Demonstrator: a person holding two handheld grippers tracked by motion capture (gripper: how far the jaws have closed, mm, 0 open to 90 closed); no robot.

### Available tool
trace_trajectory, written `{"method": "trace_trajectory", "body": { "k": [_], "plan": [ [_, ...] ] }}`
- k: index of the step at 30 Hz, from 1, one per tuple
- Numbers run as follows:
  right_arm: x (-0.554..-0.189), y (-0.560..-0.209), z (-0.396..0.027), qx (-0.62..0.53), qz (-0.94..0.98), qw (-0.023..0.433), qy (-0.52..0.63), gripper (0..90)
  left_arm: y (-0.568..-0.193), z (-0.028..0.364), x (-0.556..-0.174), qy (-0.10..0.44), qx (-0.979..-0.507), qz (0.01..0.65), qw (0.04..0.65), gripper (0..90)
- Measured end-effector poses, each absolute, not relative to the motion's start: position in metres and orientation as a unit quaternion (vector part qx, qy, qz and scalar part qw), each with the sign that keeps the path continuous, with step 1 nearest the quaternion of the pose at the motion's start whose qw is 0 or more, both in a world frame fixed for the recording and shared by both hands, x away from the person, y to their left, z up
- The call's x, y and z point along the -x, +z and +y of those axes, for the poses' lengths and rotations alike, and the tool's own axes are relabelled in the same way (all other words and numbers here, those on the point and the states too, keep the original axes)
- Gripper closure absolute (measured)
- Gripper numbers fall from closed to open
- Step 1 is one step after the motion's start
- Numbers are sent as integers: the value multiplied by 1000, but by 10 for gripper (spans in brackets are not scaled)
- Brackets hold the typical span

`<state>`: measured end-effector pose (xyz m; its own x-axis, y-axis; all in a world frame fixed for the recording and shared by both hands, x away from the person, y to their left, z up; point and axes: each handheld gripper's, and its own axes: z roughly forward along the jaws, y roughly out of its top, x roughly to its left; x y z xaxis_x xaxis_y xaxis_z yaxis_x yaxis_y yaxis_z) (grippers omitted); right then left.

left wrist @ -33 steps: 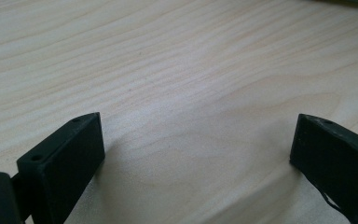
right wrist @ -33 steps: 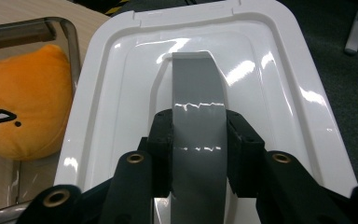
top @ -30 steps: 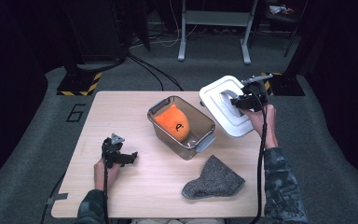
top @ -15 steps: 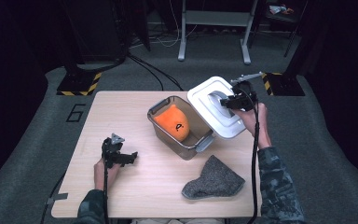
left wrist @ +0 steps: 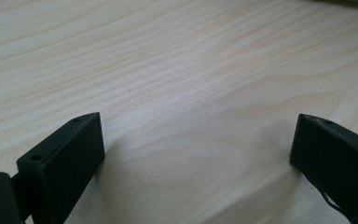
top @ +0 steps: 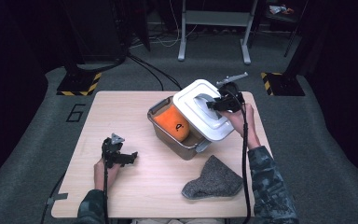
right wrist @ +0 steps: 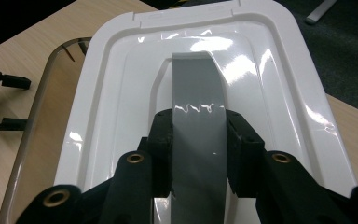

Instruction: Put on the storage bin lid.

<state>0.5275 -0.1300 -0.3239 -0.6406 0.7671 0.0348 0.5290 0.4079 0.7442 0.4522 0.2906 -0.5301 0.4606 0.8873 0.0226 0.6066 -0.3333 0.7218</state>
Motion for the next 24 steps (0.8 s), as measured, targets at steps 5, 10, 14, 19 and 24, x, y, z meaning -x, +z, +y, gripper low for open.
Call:
{"method": "trace_trajectory", "body": {
  "k": [5,10,14,19,24],
  "plan": [
    [-530,-328,-121,-392,828,145,374,664,-530,291,-452,213,-788,474,330,24],
    [-532,-333,-112,-387,832,133,375,664,-530,291,-452,213,-788,474,330,24],
    [-534,-338,-102,-378,836,125,377,664,-530,291,-452,213,-788,474,330,24],
    [-536,-344,-92,-376,840,114,374,664,-531,290,-452,214,-783,478,335,24],
    [-538,-350,-82,-374,841,104,376,664,-531,290,-452,213,-783,478,335,24]
  ]
}}
